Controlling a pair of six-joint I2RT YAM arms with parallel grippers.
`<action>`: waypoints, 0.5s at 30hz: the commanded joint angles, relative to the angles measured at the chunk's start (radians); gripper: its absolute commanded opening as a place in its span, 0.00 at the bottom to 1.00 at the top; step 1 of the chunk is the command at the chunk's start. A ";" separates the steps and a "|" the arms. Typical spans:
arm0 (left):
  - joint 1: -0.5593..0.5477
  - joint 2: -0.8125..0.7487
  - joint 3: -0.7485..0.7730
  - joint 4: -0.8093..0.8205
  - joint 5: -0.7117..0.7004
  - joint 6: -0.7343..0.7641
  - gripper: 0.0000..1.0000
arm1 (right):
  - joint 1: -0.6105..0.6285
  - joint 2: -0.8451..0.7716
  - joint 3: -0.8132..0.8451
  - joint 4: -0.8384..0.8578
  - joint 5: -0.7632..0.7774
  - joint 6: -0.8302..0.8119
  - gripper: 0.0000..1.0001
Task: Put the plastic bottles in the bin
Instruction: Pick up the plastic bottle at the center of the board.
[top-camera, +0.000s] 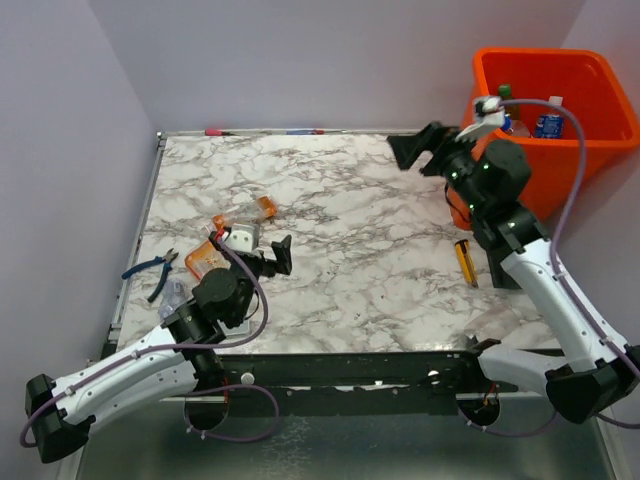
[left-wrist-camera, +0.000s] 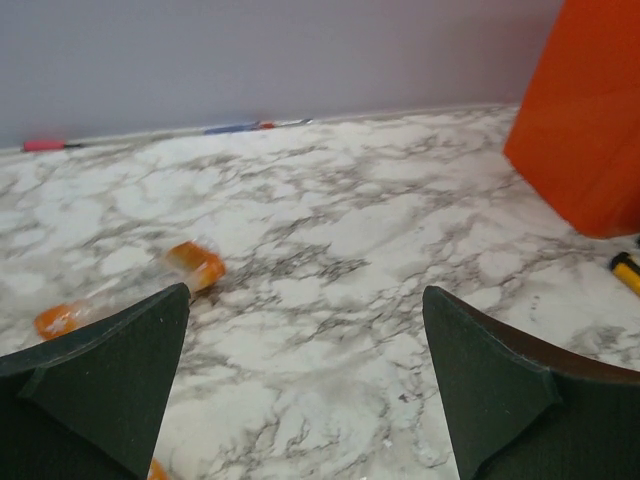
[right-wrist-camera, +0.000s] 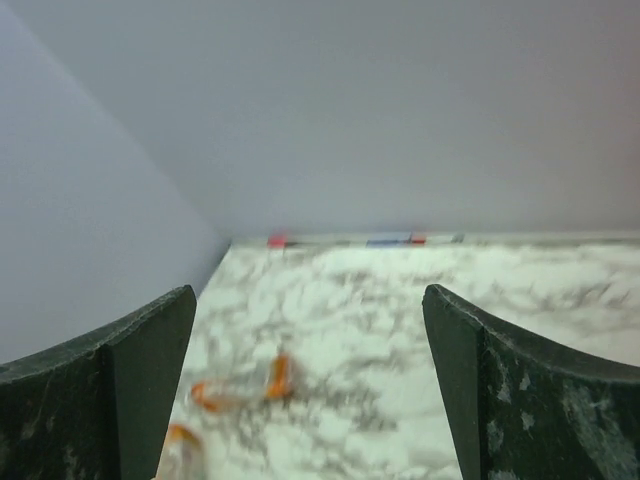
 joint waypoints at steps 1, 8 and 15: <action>0.014 0.096 0.126 -0.209 -0.272 -0.172 0.99 | 0.063 -0.047 -0.259 0.063 -0.222 0.068 0.97; 0.308 0.242 0.214 -0.439 -0.082 -0.476 0.99 | 0.118 -0.086 -0.621 0.273 -0.303 0.201 0.95; 0.525 0.429 0.344 -0.632 0.048 -0.667 0.99 | 0.208 -0.023 -0.810 0.418 -0.366 0.294 0.95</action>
